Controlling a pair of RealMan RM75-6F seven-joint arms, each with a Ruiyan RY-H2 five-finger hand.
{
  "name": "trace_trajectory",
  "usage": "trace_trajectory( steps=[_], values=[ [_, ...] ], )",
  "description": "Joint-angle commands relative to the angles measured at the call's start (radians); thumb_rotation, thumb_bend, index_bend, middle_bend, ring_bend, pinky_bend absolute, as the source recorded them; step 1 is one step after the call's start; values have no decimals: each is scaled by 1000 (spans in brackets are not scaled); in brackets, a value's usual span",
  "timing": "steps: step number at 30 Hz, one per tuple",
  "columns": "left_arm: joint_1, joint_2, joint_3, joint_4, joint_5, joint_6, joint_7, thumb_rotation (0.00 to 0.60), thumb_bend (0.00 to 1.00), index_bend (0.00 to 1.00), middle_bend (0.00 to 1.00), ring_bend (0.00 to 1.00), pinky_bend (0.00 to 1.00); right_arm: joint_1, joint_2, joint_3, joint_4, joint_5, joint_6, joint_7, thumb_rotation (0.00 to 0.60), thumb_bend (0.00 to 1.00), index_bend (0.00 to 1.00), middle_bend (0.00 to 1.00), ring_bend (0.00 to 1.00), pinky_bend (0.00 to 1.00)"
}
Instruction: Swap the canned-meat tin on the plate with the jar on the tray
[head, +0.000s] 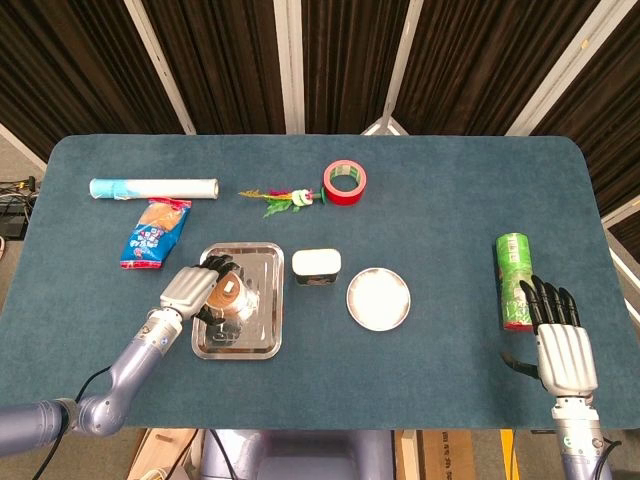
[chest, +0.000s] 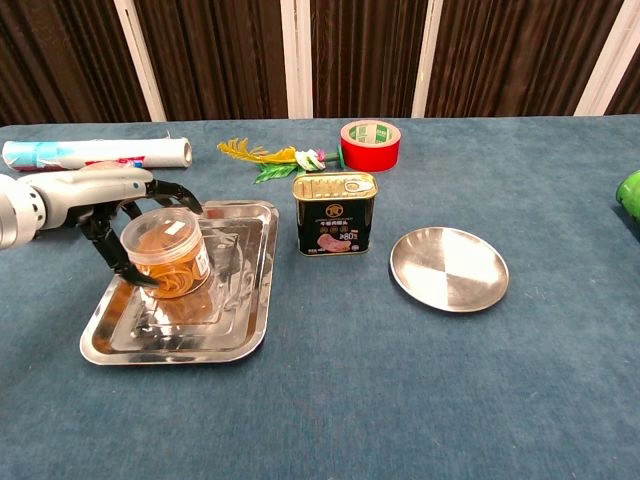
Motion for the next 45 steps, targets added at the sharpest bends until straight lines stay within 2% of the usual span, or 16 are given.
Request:
trace_trajectory(
  steps=[1, 5, 8, 12, 17, 23, 27, 34, 37, 41, 45],
  values=[
    [3, -8, 6, 8, 11, 26, 11, 600, 463, 270, 223, 240, 368, -1, -1, 3, 1, 0, -8, 5, 600, 0, 0, 0, 0, 0],
    [5, -12, 3, 10, 21, 47, 12, 600, 535, 340, 329, 279, 391, -5, -2, 10, 2, -3, -13, 7, 600, 0, 0, 0, 0, 0],
    [9, -7, 2, 6, 36, 51, -4, 600, 556, 366, 362, 289, 392, -9, -3, 15, 1, -3, -14, 10, 600, 0, 0, 0, 0, 0],
    [18, 20, -9, -34, 70, 52, -53, 600, 555, 367, 363, 290, 391, -13, -3, 23, 2, 1, -15, 12, 600, 0, 0, 0, 0, 0],
    [34, 87, -39, -153, 182, 85, -135, 600, 542, 361, 345, 289, 371, -19, 1, 30, -2, -1, -16, 19, 600, 0, 0, 0, 0, 0],
    [1, 116, -57, -300, 224, 77, -101, 600, 528, 365, 320, 269, 361, -24, 3, 36, -4, -3, -20, 25, 600, 0, 0, 0, 0, 0],
    [-63, 42, -63, -311, 149, 55, 7, 600, 527, 364, 305, 262, 358, -27, 6, 39, -2, -3, -22, 29, 600, 0, 0, 0, 0, 0],
    [-169, -153, -76, -205, -28, 79, 164, 600, 522, 362, 297, 262, 358, -32, 14, 49, 3, 5, -29, 47, 600, 0, 0, 0, 0, 0],
    [-192, -218, -72, -144, -39, 97, 192, 600, 505, 361, 297, 262, 358, -37, 19, 55, 3, 6, -26, 62, 600, 0, 0, 0, 0, 0],
    [-200, -302, -69, -51, 4, 117, 166, 600, 495, 359, 290, 261, 357, -41, 27, 59, 7, 2, -26, 84, 600, 0, 0, 0, 0, 0],
    [-201, -334, -59, 3, 13, 104, 148, 600, 474, 354, 273, 247, 345, -46, 34, 65, 6, 4, -25, 102, 600, 0, 0, 0, 0, 0]
  ],
)
